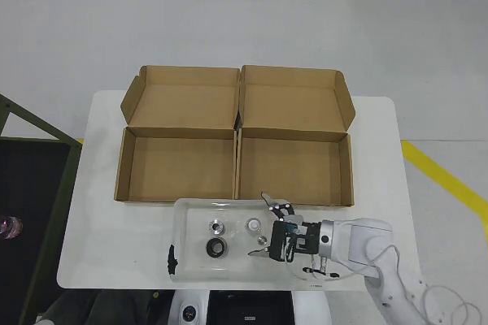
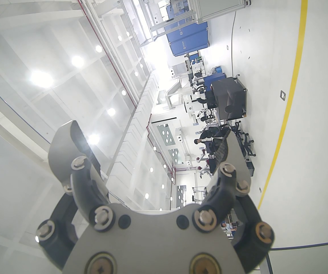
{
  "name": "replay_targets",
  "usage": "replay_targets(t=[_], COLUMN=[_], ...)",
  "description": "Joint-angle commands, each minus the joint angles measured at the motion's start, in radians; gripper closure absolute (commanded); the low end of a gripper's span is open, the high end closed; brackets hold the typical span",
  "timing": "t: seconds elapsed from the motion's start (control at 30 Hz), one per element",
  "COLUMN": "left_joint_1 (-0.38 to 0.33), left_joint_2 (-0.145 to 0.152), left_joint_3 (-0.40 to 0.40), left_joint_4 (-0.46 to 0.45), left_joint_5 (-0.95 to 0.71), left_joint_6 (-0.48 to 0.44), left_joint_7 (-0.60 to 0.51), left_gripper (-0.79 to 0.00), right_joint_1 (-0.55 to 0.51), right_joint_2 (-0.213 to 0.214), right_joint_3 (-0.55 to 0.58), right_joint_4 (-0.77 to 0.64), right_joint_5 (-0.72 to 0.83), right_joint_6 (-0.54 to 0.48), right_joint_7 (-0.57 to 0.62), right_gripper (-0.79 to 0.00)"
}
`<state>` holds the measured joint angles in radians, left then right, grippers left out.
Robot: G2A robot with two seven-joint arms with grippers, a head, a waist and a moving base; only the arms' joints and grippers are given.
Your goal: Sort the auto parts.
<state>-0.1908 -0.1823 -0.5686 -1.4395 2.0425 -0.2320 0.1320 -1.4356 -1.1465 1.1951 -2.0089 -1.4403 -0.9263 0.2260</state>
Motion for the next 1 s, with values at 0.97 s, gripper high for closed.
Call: replay_targets(t=[0.97], left_joint_1=[0.0], left_joint_2=[0.0], left_joint_3=[0.0], left_joint_4=[0.0], left_joint_5=[0.0], left_joint_6=[0.0], left_joint_7=[0.0], left_gripper=[-0.785], right_joint_1=[0.061], right_joint_2=[0.012], right_joint_3=[-0.111], right_joint_4=[0.088], right_joint_5=[0.029], right_joint_6=[0.038], right_joint_7=[0.16], right_gripper=[-0.542])
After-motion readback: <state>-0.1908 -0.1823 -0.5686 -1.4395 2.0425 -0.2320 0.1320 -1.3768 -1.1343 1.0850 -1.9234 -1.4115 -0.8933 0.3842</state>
